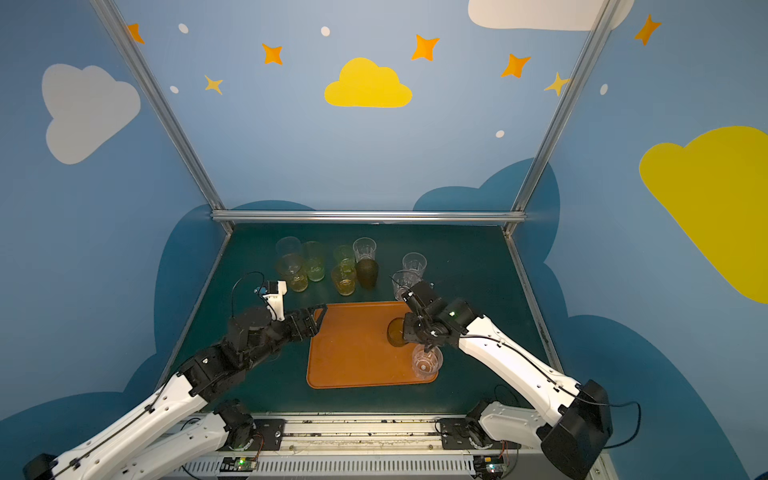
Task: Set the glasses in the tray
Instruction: 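Carry the olive dimpled cup with the right gripper onto the tray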
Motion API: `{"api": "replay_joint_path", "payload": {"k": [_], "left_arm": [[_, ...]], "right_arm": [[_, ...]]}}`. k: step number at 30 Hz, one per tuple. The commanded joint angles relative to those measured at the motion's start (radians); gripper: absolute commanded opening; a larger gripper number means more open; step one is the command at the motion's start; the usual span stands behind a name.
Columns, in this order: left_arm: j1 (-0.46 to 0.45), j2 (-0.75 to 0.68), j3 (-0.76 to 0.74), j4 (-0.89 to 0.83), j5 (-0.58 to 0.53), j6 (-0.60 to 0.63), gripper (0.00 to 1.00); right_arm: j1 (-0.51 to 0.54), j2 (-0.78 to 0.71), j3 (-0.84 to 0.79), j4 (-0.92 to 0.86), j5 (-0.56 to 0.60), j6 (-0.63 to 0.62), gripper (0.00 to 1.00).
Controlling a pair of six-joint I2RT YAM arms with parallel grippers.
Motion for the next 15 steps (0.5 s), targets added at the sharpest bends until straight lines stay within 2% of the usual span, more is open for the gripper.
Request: {"api": "replay_joint_path", "payload": {"k": [1, 15], "left_arm": [[0.000, -0.008, -0.004, -0.031, -0.033, 0.013, 1.00], [0.000, 0.001, 0.012, -0.037, -0.022, 0.021, 1.00]], "right_arm": [[0.061, -0.011, 0.025, -0.066, 0.018, 0.054, 0.00], [0.234, 0.053, -0.024, -0.037, 0.033, 0.200, 0.00]]}}
